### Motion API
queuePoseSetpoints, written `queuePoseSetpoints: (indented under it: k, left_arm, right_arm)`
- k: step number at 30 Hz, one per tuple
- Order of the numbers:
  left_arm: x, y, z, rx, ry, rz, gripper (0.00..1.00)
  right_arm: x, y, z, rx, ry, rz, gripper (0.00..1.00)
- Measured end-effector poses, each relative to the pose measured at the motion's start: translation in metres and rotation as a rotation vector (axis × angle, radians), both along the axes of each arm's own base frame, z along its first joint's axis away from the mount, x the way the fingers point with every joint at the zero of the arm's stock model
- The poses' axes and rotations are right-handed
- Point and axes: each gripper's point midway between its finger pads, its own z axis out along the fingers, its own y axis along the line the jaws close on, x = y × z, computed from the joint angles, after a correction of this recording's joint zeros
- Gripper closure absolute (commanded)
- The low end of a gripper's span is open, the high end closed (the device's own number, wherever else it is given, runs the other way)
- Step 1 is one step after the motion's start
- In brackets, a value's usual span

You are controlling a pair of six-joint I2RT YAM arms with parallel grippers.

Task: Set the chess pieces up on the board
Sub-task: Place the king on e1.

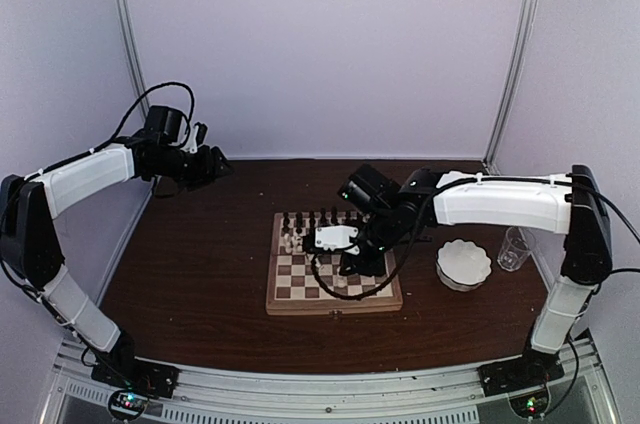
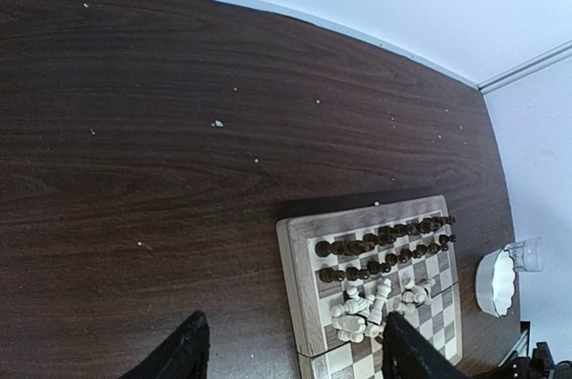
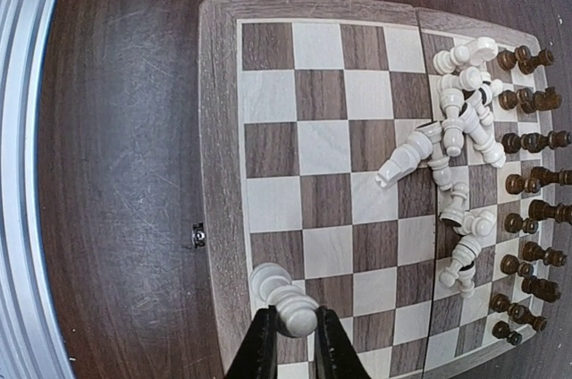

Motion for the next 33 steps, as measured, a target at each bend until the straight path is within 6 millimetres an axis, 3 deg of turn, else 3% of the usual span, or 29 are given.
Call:
queuePoseSetpoints:
  k: [8,16,23,33]
  left_arm:
    - [-0.001,0.0,-0.001,0.004,0.001,-0.004,0.34]
    - [-0.001,0.0,-0.001,0.003,0.003,-0.007,0.34]
    - [-0.001,0.0,-0.001,0.005,0.002,-0.008,0.34]
    - [-0.001,0.0,-0.001,0.008,0.0,-0.01,0.34]
  right_arm:
    - [0.006,0.0,-0.023,-0.066,-0.018,-0.013,0.97]
    - [0.006,0.002,-0.025,-0.068,-0.025,-0.014,0.97]
    - [0.003,0.007,-0.04,-0.088,-0.013,-0.005,0.97]
    - [0.006,0.011,-0.039,-0.079,-0.021,-0.01,0.92]
